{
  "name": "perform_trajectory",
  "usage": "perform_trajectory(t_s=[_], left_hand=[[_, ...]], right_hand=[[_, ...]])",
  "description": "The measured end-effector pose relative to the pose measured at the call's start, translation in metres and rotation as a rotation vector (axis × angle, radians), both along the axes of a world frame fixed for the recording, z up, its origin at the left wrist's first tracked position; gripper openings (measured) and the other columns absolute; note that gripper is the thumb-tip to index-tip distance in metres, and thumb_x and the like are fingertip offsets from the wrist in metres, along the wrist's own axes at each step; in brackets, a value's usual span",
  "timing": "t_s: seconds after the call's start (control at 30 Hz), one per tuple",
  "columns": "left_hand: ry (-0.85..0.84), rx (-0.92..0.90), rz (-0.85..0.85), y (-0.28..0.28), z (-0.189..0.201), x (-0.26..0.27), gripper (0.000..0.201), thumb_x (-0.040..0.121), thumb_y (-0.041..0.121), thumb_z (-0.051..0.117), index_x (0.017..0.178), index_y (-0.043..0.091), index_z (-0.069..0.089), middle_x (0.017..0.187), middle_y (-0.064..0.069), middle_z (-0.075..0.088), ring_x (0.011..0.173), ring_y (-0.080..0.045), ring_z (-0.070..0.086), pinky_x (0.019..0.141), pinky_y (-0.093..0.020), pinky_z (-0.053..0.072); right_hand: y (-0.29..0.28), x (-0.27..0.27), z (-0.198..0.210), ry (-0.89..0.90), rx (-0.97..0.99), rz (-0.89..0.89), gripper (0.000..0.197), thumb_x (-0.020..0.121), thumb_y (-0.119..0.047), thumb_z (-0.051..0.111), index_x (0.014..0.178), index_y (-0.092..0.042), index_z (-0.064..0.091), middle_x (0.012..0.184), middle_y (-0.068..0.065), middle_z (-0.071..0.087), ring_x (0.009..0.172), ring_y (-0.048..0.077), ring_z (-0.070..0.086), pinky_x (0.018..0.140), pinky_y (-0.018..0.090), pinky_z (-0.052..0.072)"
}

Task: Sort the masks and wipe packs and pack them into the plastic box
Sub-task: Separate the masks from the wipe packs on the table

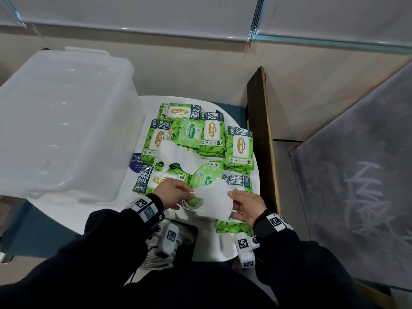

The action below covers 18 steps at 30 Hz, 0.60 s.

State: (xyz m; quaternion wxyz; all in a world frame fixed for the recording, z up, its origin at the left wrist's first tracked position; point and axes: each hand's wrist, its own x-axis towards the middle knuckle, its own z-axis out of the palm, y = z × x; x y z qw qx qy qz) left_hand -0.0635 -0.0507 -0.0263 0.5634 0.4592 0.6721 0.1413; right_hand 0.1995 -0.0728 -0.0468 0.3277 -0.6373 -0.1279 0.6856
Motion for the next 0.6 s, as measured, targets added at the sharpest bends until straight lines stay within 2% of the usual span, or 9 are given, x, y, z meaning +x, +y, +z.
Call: perform_trajectory(t_s=[0.27,0.4,0.53,0.6], left_hand=[[0.024,-0.013,0.035,0.002,-0.006,-0.002,0.013,0.080,0.022,0.086,0.084,0.013,0.079,0.070,-0.003,0.067,0.065,-0.017,0.063,0.055,-0.028,0.055],[0.038,-0.033,0.056,0.004,-0.008,-0.001,0.015,0.079,0.024,0.087,0.079,0.011,0.079,0.070,-0.006,0.069,0.064,-0.019,0.062,0.054,-0.029,0.055],[0.060,-0.051,0.058,0.005,-0.010,-0.002,0.016,0.079,0.025,0.088,0.078,0.011,0.079,0.071,-0.007,0.069,0.066,-0.020,0.063,0.056,-0.030,0.058],[0.067,-0.056,0.068,0.005,-0.010,-0.001,0.016,0.079,0.024,0.087,0.077,0.010,0.079,0.071,-0.007,0.069,0.066,-0.020,0.063,0.057,-0.032,0.060]], right_hand=[[0.004,0.000,-0.001,-0.003,0.008,0.019,0.010,0.089,-0.009,0.078,0.097,-0.010,0.071,0.080,0.008,0.076,0.064,0.019,0.072,0.065,0.042,0.063],[0.009,-0.003,-0.001,-0.083,0.036,0.056,0.011,0.089,-0.012,0.078,0.099,-0.008,0.074,0.080,0.007,0.073,0.065,0.021,0.069,0.059,0.038,0.061],[0.013,-0.007,-0.003,-0.178,0.071,0.085,0.013,0.087,-0.011,0.081,0.098,-0.005,0.076,0.072,0.006,0.066,0.056,0.016,0.062,0.053,0.035,0.061],[0.014,-0.009,-0.005,-0.222,0.090,0.086,0.011,0.086,-0.009,0.081,0.095,-0.005,0.077,0.070,0.007,0.065,0.058,0.017,0.060,0.053,0.035,0.061]])
